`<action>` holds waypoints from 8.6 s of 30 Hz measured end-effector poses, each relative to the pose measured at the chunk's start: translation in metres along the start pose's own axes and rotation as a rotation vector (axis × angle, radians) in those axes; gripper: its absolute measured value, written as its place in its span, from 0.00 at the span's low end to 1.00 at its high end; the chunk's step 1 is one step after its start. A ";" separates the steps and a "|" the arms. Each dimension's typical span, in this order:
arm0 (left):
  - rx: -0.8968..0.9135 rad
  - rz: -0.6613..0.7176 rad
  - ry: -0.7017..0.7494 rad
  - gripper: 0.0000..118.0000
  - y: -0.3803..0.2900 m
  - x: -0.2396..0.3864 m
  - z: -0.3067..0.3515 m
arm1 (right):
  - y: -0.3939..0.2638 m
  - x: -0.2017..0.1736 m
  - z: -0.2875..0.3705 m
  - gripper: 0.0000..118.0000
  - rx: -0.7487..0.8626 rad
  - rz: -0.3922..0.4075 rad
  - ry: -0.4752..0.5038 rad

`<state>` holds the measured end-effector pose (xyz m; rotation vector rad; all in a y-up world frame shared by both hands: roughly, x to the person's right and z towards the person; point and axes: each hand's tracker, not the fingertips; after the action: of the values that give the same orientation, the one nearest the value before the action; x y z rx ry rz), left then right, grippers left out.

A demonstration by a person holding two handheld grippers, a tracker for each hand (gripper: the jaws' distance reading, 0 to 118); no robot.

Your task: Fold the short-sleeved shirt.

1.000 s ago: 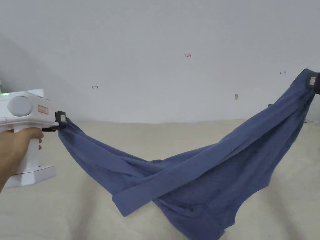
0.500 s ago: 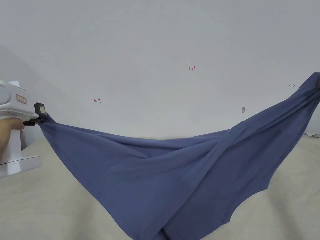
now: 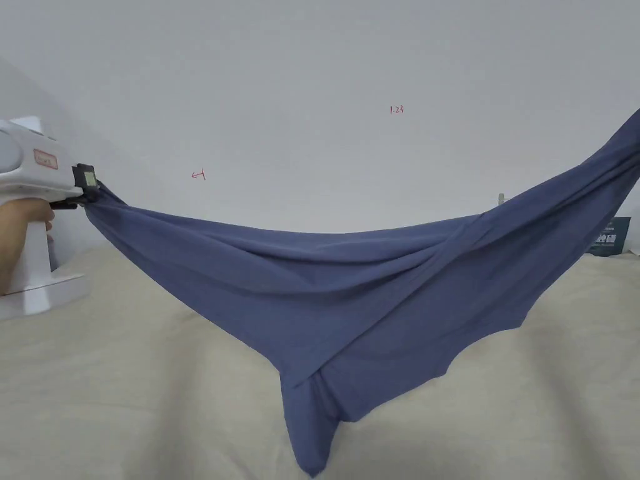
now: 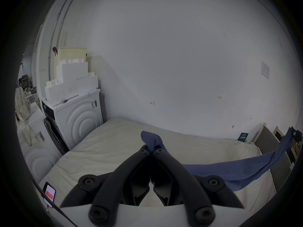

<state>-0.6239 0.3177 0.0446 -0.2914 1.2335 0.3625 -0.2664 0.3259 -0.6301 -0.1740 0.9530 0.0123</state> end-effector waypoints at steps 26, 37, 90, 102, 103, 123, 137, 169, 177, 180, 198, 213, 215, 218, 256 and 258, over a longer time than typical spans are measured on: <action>-0.486 0.039 0.013 0.00 -0.347 -0.092 0.072 | -0.308 -0.045 0.270 0.01 -0.435 -0.056 0.060; -0.546 0.022 0.042 0.00 -0.383 -0.124 0.105 | -0.347 -0.015 0.359 0.01 -0.538 -0.063 0.052; 0.139 -0.196 -0.025 0.97 -0.269 0.010 0.196 | -0.230 -0.119 0.324 0.93 -0.001 0.064 0.019; 0.306 -0.208 -0.124 0.19 -0.292 0.066 0.201 | -0.232 -0.148 0.338 0.14 0.175 0.135 -0.021; 0.301 -0.200 -0.134 0.11 -0.295 0.068 0.200 | -0.233 -0.150 0.340 0.06 0.181 0.139 -0.027; 0.140 -0.172 -0.124 0.00 -0.305 0.048 0.191 | -0.242 -0.149 0.323 0.00 0.163 0.169 0.019; -0.361 0.017 0.057 0.00 -0.348 -0.082 0.164 | -0.250 -0.207 0.288 0.00 0.110 0.198 0.152; -0.623 0.068 0.106 0.02 -0.441 -0.126 0.107 | -0.295 -0.263 0.181 0.00 -0.199 0.248 0.361; -0.539 0.084 0.049 0.02 -0.411 -0.125 0.125 | -0.316 -0.300 0.042 0.01 -0.497 0.205 0.424; -0.530 0.091 0.042 0.02 -0.401 -0.127 0.130 | -0.325 -0.326 0.009 0.24 -0.567 0.230 0.426; -0.549 0.116 0.031 0.02 -0.407 -0.137 0.116 | -0.386 -0.408 -0.068 0.54 -0.812 0.412 0.401; -0.506 0.125 0.020 0.02 -0.395 -0.131 0.124 | -0.331 -0.364 -0.016 0.04 -0.662 0.281 0.437; -0.493 0.121 0.018 0.02 -0.390 -0.127 0.125 | -0.311 -0.348 -0.003 0.04 -0.640 0.242 0.447; -0.467 0.123 0.007 0.02 -0.374 -0.117 0.129 | -0.280 -0.324 0.016 0.04 -0.586 0.205 0.436; 0.069 -0.289 -0.105 0.02 0.074 0.151 0.025 | 0.088 -0.115 0.007 0.04 0.066 0.018 0.097; 0.090 -0.308 -0.084 0.02 0.087 0.152 0.023 | 0.089 -0.115 -0.002 0.04 0.067 0.041 0.097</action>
<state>-0.5973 0.4224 -0.0946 -0.3794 1.0986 0.0528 -0.3422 0.4206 -0.5505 -0.0939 1.0523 0.0098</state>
